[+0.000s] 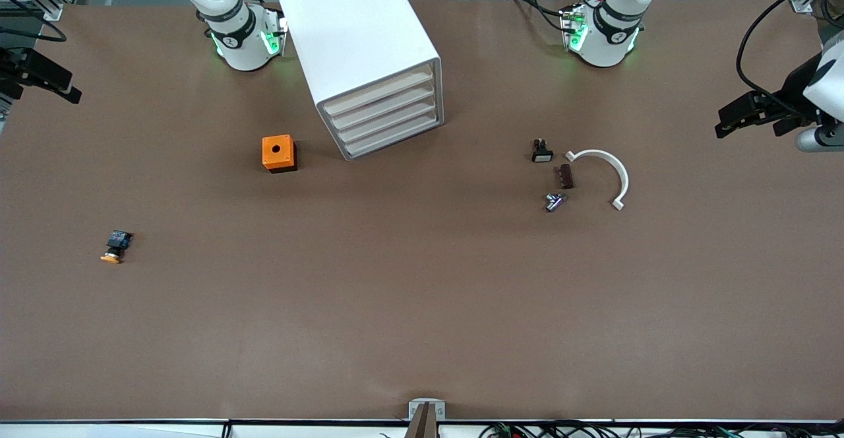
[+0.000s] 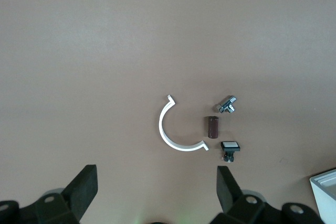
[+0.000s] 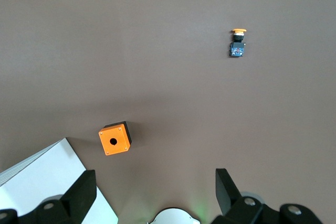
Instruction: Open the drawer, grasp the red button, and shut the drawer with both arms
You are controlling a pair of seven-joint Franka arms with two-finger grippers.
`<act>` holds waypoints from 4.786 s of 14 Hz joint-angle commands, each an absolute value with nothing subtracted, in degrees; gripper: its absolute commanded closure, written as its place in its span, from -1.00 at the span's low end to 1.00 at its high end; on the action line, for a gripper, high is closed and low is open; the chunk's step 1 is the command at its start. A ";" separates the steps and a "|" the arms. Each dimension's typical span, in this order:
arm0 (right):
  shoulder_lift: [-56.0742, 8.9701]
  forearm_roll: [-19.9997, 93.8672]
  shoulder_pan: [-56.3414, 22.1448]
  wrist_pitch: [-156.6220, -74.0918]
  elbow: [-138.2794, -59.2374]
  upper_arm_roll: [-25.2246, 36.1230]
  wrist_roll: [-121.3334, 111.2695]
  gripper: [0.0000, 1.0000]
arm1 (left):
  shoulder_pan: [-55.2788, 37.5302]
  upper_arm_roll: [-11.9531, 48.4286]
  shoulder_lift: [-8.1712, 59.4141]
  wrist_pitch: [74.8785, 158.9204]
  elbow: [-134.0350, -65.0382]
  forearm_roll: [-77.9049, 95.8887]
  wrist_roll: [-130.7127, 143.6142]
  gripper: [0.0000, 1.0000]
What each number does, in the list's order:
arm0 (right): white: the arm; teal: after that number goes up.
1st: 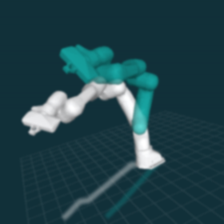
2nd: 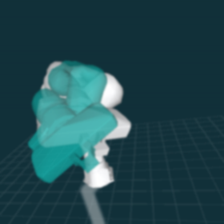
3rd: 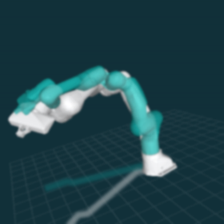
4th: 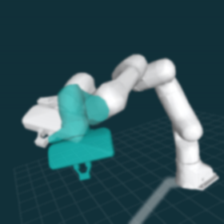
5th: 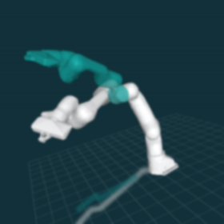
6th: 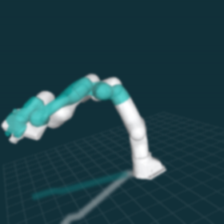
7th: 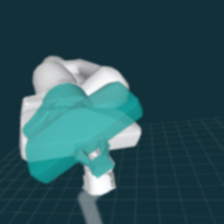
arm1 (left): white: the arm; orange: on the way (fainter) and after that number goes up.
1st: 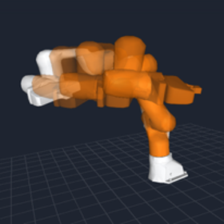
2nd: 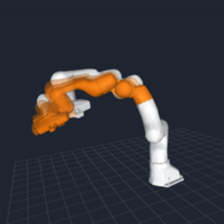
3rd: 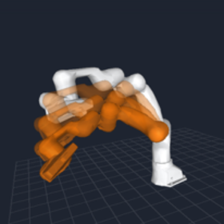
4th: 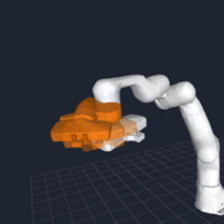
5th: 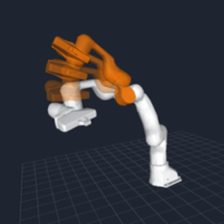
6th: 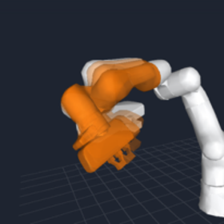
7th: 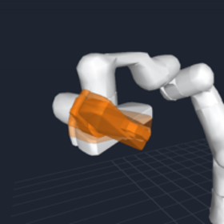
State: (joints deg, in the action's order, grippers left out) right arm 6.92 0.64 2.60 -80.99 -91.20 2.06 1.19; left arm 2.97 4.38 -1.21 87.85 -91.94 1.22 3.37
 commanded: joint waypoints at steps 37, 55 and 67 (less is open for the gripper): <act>0.44 -0.26 2.46 -80.07 -88.59 2.29 0.97 -1.00 | -14.50 5.71 26.79 88.51 -88.96 25.99 52.80 -1.00; -9.49 -4.31 5.71 -84.64 -87.28 2.64 0.97 -1.00 | -27.33 6.15 44.21 85.52 -82.27 53.70 113.38 -1.00; -9.32 0.17 5.01 -84.73 -87.19 2.46 11.85 -1.00 | -32.08 8.79 47.55 81.83 -85.25 54.84 116.45 -0.41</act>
State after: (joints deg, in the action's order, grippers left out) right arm -9.21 -1.49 4.85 -85.26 -87.76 2.69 8.78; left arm -32.14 8.31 47.41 82.79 -84.45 53.27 115.31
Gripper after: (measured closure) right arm 0.000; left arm 0.291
